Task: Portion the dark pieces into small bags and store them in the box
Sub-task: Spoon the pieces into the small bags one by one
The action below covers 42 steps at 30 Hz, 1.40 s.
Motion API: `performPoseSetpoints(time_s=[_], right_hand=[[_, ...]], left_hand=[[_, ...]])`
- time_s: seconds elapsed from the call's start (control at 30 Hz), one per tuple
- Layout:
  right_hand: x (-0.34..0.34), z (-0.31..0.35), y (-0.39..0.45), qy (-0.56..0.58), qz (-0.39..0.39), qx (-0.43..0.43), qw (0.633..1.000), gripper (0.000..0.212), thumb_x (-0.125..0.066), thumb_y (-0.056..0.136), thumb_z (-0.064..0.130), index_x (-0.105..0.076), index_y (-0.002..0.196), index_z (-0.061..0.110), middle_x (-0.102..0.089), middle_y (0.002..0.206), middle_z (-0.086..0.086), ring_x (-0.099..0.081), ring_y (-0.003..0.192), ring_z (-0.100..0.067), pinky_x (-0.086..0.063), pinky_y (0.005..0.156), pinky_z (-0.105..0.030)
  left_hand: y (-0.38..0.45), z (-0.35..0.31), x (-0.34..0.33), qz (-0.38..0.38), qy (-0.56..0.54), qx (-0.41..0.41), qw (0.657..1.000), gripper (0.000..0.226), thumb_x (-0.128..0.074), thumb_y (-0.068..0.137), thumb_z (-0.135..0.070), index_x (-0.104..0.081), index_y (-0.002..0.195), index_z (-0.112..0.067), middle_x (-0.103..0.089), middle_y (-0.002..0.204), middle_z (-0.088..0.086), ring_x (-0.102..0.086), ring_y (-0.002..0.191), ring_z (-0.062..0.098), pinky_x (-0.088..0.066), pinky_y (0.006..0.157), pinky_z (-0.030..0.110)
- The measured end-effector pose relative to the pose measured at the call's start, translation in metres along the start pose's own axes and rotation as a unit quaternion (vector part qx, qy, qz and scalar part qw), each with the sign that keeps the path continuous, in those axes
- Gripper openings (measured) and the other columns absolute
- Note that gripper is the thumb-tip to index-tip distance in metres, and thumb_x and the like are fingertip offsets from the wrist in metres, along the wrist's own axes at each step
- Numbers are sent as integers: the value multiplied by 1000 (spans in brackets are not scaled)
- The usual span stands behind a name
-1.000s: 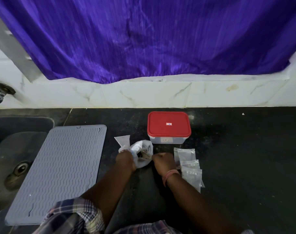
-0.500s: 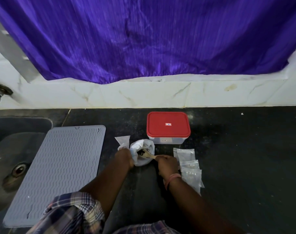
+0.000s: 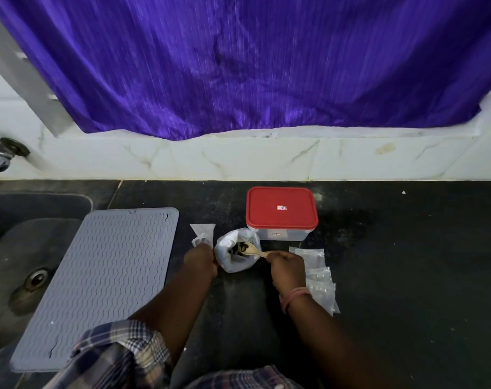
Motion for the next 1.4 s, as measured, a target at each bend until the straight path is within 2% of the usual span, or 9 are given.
performPoseSetpoints(time_s=[0.1,0.2,0.27,0.4,0.67,0.97,1.07,1.2,1.4], right_hand=[[3,-1,-2,23,2,-5,1000,18,-66,79,10,-78,67,17,-69,63,-4,-61,67,-22,-48,65,-34],[4,-2,-6,25,2,-4,1000,12,-67,73,18,-78,66,18,-68,60,-2,-61,67,-23,-49,67,-38],[5,-1,-8,24,0,2,1000,13,-68,73,18,-76,63,17,-66,58,0,-60,67,-23,-48,67,-38],[8,6,-14,29,1,24,999,16,-68,75,17,-74,60,16,-62,57,0,-57,66,-21,-47,65,-37],[-6,55,-30,53,33,142,988,41,-64,83,8,-53,45,19,-42,50,3,-38,57,-15,-34,59,-33],[-19,64,-34,-34,24,206,978,29,-63,84,15,-66,56,19,-51,46,12,-42,47,-2,-39,56,-26],[-21,62,-33,-80,17,227,971,19,-61,82,27,-71,68,20,-63,56,9,-56,55,-7,-51,60,-35],[-27,68,-44,-205,-9,355,912,25,-53,86,36,-74,89,23,-71,78,7,-65,74,-11,-55,69,-35],[-46,66,-50,-437,18,483,759,33,-68,84,18,-71,117,16,-67,103,-8,-67,84,-24,-54,71,-34]], left_hand=[[-4,-8,10,-13,17,-27,999,44,-44,104,-11,-45,145,3,-50,149,23,-61,114,30,-52,66,25],[-30,-27,21,-115,171,-127,970,51,-53,103,-27,-40,150,-11,-45,154,9,-49,136,21,-45,108,29],[-33,-32,24,-129,14,-155,979,44,-53,104,-24,-47,147,-15,-50,151,6,-48,139,21,-38,117,34],[-45,-39,21,-119,9,-227,967,23,-59,98,-12,-75,115,-10,-74,109,7,-69,98,25,-58,94,42],[-70,-51,7,-108,258,-348,895,24,-51,103,-12,-71,93,-4,-62,84,5,-59,73,15,-38,60,18],[-24,-28,4,-6,248,-377,892,34,-51,85,-29,-75,102,-11,-67,107,17,-70,91,24,-59,88,48],[-50,-36,5,30,225,-372,900,36,-54,83,-30,-78,104,-13,-72,103,14,-72,89,21,-61,79,35],[-76,-44,-2,82,193,-361,909,29,-54,89,-3,-80,92,-12,-78,83,6,-74,79,21,-58,68,34],[-64,-40,0,74,169,-265,946,24,-57,84,-10,-80,89,-14,-78,85,9,-74,88,30,-60,86,47]])
Point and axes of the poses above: each hand's wrist, its own y-axis towards the middle knuckle, its own x-axis out of the back of the hand, z = x × y, the point moved 4 cm from there along y, towards the middle knuckle
